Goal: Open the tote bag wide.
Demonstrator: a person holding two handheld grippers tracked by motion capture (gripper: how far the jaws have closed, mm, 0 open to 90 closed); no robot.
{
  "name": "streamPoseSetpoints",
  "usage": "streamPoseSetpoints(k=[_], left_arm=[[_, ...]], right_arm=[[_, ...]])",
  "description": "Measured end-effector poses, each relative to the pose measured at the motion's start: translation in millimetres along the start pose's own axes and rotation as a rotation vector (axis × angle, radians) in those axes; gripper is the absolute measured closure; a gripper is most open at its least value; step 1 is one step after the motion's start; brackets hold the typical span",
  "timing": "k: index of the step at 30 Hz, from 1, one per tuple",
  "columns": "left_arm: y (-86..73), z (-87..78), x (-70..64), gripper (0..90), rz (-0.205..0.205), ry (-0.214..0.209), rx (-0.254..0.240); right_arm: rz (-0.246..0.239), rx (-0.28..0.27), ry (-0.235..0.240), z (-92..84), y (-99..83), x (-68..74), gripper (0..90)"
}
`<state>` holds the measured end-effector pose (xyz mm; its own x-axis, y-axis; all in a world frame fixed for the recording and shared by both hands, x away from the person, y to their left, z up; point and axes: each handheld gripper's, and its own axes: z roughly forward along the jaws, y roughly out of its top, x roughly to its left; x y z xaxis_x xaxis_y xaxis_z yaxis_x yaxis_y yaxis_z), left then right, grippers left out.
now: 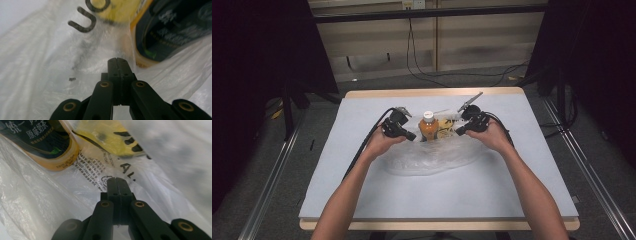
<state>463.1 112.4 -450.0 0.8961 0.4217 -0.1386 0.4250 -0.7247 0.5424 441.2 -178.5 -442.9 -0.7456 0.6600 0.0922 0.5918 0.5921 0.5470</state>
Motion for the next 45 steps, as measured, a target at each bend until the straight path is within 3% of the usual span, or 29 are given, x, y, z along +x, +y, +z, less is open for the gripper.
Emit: streamPoseSetpoints(k=[1, 3, 7, 8, 9, 11, 13, 15, 19, 20, 21, 22, 25, 27, 29, 30, 31, 32, 33, 34, 36, 37, 39, 41, 42, 45], left_arm=[[-0.7, 0.4, 1.3, 90.0, 0.032, -0.013, 0.035], [-7.8, 5.9, 0.3, 90.0, 0.047, 0.000, 0.085], [-17.5, 4.6, 1.8, 90.0, 0.024, -0.021, 0.061], [-21.1, 1.9, 0.8, 90.0, 0.002, -0.014, 0.066], [-21.3, -1.0, 0.9, 90.0, 0.036, -0.004, 0.101], [-22.4, -2.2, -0.8, 90.0, 0.034, -0.001, 0.107], [-25.7, -8.1, -2.4, 90.0, 0.060, 0.019, 0.163], [-26.8, -10.0, -2.9, 90.0, 0.076, 0.022, 0.183], [-34.2, -17.2, -9.1, 90.0, 0.112, 0.036, 0.234], [-35.6, -19.6, -9.9, 90.0, 0.135, 0.040, 0.260], [-40.5, -22.8, -14.1, 90.0, 0.133, 0.061, 0.279], [-41.7, -25.9, -14.0, 90.0, 0.164, 0.069, 0.316], [-46.3, -29.3, -13.7, 90.0, 0.167, 0.076, 0.325], [-53.7, -33.6, -8.4, 90.0, 0.142, 0.061, 0.302], [-55.6, -34.2, -7.5, 90.0, 0.122, 0.071, 0.284], [-56.6, -35.6, -4.0, 90.0, 0.140, 0.061, 0.285], [-58.1, -35.9, -2.8, 90.0, 0.121, 0.058, 0.268], [-58.2, -37.4, 0.4, 90.0, 0.139, 0.063, 0.279], [-59.9, -37.8, 2.5, 90.0, 0.120, 0.081, 0.266], [-60.1, -39.2, 3.8, 90.0, 0.125, 0.095, 0.283], [-61.2, -39.7, 5.1, 90.0, 0.115, 0.093, 0.281], [-62.0, -40.3, 6.5, 90.0, 0.108, 0.090, 0.274], [-64.3, -42.2, 11.4, 90.0, 0.098, 0.100, 0.262], [-65.0, -42.9, 12.3, 90.0, 0.095, 0.108, 0.266], [-65.4, -43.4, 13.5, 90.0, 0.088, 0.114, 0.261], [-65.0, -42.8, 15.5, 90.0, 0.083, 0.139, 0.255]], right_arm=[[-0.004, 0.014, 0.006, 4.5, -0.1, 2.4, 90.0], [-0.021, 0.042, 0.002, 8.3, -1.2, 5.2, 90.0], [-0.035, 0.080, -0.013, 11.8, -5.0, 8.2, 90.0], [-0.046, 0.113, -0.037, 15.3, -9.1, 6.7, 90.0], [-0.043, 0.114, -0.035, 15.9, -11.1, 5.9, 90.0], [-0.030, 0.103, -0.035, 15.2, -12.9, 5.9, 90.0], [-0.045, 0.109, -0.029, 13.8, -14.7, 6.9, 90.0], [-0.057, 0.116, -0.025, 12.8, -15.7, 7.4, 90.0], [-0.088, 0.157, -0.019, 7.3, -20.7, 12.7, 90.0], [-0.092, 0.166, -0.020, 5.9, -22.1, 14.2, 90.0], [-0.098, 0.189, -0.005, 2.8, -24.9, 16.4, 90.0], [-0.103, 0.200, 0.001, 1.1, -26.6, 17.6, 90.0], [-0.131, 0.208, 0.011, -2.7, -32.1, 20.3, 90.0], [-0.130, 0.216, 0.028, -5.2, -35.1, 21.1, 90.0], [-0.127, 0.216, 0.034, -6.2, -36.5, 20.9, 90.0], [-0.126, 0.216, 0.035, -6.9, -37.4, 19.7, 90.0], [-0.122, 0.217, 0.029, -7.4, -38.2, 18.9, 90.0], [-0.122, 0.223, 0.009, -8.1, -38.4, 16.3, 90.0], [-0.122, 0.221, -0.003, -8.2, -38.4, 14.8, 90.0], [-0.112, 0.218, -0.013, -8.5, -38.7, 12.9, 90.0], [-0.111, 0.212, -0.031, -9.0, -39.2, 10.5, 90.0], [-0.117, 0.225, -0.097, -10.2, -40.7, 6.1, 90.0], [-0.099, 0.235, -0.132, -12.6, -43.0, 1.0, 90.0], [-0.106, 0.232, -0.128, -13.7, -44.8, -2.8, 90.0], [-0.087, 0.238, -0.135, -14.9, -45.8, -2.9, 90.0], [-0.115, 0.243, -0.147, -16.4, -48.3, -3.3, 90.0]])
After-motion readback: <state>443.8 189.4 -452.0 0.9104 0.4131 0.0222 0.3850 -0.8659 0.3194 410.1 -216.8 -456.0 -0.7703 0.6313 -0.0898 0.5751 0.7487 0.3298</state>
